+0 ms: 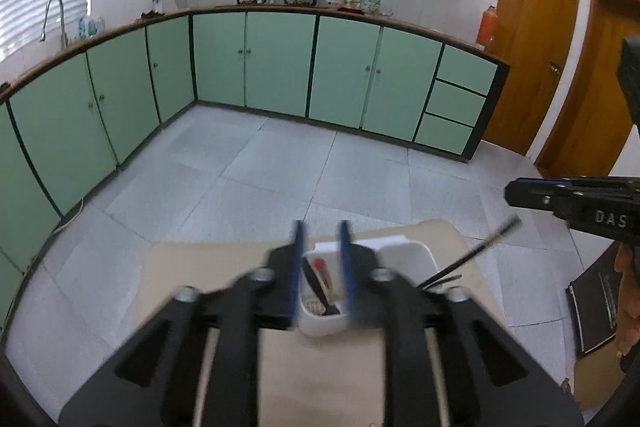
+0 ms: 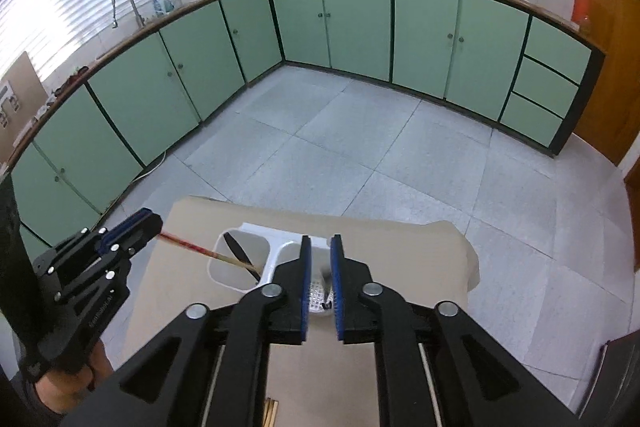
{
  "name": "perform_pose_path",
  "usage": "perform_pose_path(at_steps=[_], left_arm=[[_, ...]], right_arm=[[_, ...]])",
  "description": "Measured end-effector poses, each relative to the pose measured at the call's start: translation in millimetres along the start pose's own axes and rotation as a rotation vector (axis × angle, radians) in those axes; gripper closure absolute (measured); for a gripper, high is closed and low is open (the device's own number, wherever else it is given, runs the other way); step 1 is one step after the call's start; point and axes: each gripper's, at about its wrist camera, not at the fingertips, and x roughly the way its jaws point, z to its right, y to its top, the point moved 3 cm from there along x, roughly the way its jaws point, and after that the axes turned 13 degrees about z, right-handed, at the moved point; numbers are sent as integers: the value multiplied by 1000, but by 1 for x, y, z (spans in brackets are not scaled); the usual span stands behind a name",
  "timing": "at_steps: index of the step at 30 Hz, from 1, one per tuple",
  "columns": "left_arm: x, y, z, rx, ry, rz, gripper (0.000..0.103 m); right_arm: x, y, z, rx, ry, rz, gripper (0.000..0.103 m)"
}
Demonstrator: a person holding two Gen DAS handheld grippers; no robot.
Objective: Organize utensils
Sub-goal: 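Insert the red chopstick into the white holder while the right tool inserts the black one, then move both open tools back over the remaining chopsticks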
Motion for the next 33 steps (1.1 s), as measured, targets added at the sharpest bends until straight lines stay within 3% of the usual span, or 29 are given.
perform_pose_path(at_steps=[3, 7, 10, 12, 18, 21, 26, 33], left_arm=[[-27, 4, -8, -1, -9, 21, 69], [-82, -20, -13, 31, -10, 55, 54], [-136, -73, -17, 55, 1, 81, 52], [-166, -111, -19, 57, 6, 95, 49], [-231, -239, -3, 79, -1, 90, 44], [-248, -287, 7, 87, -4, 71, 44], [-265, -314, 6, 23, -1, 52, 44], [-262, -332, 25, 67, -38, 40, 43]], right_arm=[[-27, -3, -2, 18, 36, 37, 91], [-87, -46, 2, 59, 112, 125, 88], [-126, -116, 0, 16, 105, 197, 87], [-143, -183, -7, -12, 76, 226, 87], [-159, -363, -40, -46, 53, 183, 87], [-156, -416, -64, -71, 84, 120, 87], [-155, -448, -89, -119, 118, 86, 87], [-137, -439, -97, -128, 127, 77, 87]])
